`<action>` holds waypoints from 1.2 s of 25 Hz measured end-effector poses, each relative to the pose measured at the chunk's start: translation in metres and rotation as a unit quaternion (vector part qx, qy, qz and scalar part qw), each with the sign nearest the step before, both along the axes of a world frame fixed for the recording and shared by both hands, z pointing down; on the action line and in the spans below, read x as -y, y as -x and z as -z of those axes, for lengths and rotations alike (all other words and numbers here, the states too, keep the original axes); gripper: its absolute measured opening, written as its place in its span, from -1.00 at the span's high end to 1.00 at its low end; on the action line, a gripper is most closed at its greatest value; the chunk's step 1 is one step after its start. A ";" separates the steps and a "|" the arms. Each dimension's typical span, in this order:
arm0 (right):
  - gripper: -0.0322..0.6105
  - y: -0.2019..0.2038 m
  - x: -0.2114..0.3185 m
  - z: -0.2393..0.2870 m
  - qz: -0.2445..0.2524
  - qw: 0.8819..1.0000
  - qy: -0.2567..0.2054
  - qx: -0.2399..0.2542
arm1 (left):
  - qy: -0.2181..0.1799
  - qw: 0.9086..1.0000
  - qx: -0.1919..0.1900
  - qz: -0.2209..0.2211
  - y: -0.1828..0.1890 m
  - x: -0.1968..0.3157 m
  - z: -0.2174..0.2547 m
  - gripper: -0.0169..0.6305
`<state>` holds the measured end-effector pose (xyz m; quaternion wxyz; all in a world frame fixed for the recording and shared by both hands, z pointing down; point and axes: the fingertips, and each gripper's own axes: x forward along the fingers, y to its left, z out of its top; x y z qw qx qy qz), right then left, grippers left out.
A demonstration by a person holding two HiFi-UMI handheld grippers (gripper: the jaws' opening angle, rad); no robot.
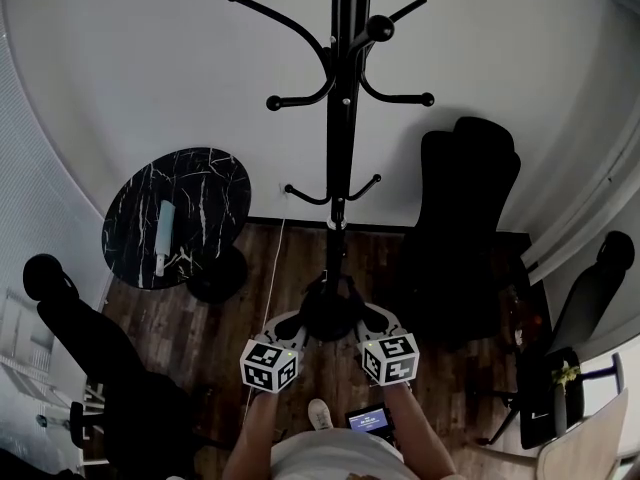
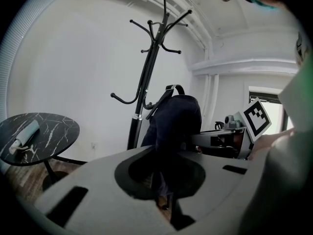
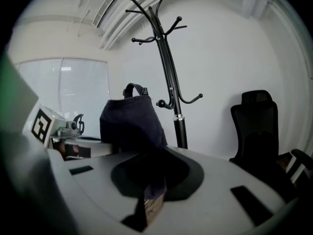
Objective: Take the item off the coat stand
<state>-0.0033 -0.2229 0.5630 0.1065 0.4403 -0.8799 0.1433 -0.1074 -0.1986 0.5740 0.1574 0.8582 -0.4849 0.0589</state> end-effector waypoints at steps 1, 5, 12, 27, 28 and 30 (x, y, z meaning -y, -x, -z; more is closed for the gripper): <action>0.80 -0.003 -0.003 0.001 0.001 1.000 -0.002 0.000 | 0.000 1.000 0.000 0.001 -0.003 -0.004 0.000 0.87; 0.81 -0.010 -0.018 0.008 0.006 1.000 -0.010 -0.001 | -0.001 1.000 -0.007 0.017 -0.010 -0.019 0.006 0.87; 0.81 -0.023 -0.053 0.019 0.021 1.000 -0.016 -0.008 | -0.007 0.999 0.011 0.031 -0.024 -0.054 0.018 0.87; 0.82 -0.034 -0.109 0.044 0.034 0.999 -0.041 0.012 | -0.027 0.998 0.007 0.061 -0.035 -0.110 0.044 0.87; 0.82 -0.036 -0.114 0.042 0.034 0.999 -0.040 0.009 | -0.026 0.998 0.005 0.061 -0.037 -0.114 0.042 0.87; 0.82 -0.043 -0.123 0.040 0.031 0.999 -0.041 0.005 | -0.027 0.998 0.001 0.058 -0.044 -0.123 0.039 0.87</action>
